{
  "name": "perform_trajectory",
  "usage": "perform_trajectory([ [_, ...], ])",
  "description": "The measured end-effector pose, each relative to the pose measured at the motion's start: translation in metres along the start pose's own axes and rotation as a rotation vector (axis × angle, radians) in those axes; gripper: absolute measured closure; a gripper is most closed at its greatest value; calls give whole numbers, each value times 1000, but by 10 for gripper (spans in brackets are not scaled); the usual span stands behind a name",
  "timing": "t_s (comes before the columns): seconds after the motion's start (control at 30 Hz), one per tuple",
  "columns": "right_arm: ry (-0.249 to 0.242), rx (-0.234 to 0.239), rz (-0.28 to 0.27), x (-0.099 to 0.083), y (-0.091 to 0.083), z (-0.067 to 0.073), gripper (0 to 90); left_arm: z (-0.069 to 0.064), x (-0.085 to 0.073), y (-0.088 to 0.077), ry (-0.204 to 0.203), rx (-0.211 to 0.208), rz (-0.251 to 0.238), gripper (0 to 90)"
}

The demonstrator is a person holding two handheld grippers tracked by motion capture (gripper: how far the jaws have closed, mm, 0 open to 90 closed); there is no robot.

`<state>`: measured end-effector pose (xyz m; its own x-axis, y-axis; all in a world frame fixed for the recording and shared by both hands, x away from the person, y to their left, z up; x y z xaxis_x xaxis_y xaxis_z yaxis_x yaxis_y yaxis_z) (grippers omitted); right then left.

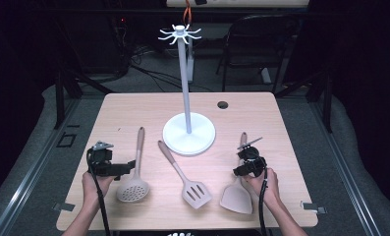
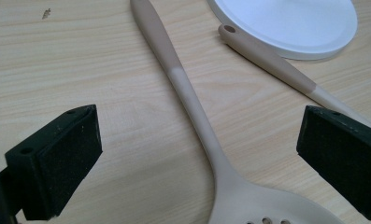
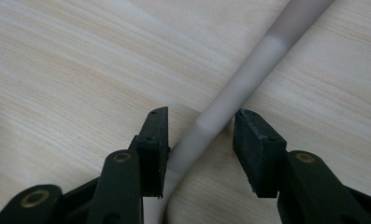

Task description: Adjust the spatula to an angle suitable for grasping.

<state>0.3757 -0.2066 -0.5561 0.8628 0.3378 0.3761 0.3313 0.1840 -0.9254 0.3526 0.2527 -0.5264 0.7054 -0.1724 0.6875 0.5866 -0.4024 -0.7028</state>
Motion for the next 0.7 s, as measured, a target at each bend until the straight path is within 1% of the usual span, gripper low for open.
perform_trajectory([
  [0.1,-9,4,11,0,-1,-1,613,0,0,1,4,-2,8,1],
  [0.17,-23,3,22,0,-2,0,639,0,0,2,5,-7,14,1],
  [0.2,-41,-3,32,1,-3,0,653,0,0,2,5,-7,14,1],
  [0.23,-41,-3,32,1,-3,0,653,0,0,2,4,-8,12,1],
  [0.27,-50,2,21,0,-3,1,675,0,-1,2,4,-14,16,1],
  [0.3,-58,2,25,-1,-4,0,680,0,-1,3,8,-15,21,1],
  [0.37,-55,7,28,-1,-4,-2,687,-1,-1,4,8,-18,25,1],
  [0.4,-66,-10,44,-1,-6,-4,690,-1,-1,4,9,-18,25,1],
  [0.47,-51,15,44,-2,-6,-6,696,-2,0,5,16,-15,24,1],
  [0.5,-51,21,51,-2,-6,-8,700,-2,0,6,18,-16,27,1],
  [0.53,-54,15,47,-3,-6,-9,704,-3,0,6,20,-17,29,1],
  [0.57,-50,21,60,-3,-7,-10,707,-3,0,6,20,-17,29,1],
  [0.63,-56,18,58,-3,-7,-11,711,-3,0,7,21,-19,37,1],
  [0.67,-79,7,82,-3,-9,-12,714,-3,0,7,22,-19,37,1],
  [0.7,-72,-1,82,-4,-9,-12,724,-2,0,7,21,-20,37,1],
])
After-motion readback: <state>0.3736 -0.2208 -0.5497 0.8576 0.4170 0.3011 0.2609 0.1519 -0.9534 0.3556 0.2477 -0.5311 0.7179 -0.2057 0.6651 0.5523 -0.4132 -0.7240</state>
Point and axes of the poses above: each handheld gripper's, and its own axes: y roughly forward along the jaws, x roughly out of its top, z roughly to its left, the point moved 1 cm from there along y, roughly forward along the jaws, and after that the axes turned 2 degrees about -x, right-handed, at the moved point
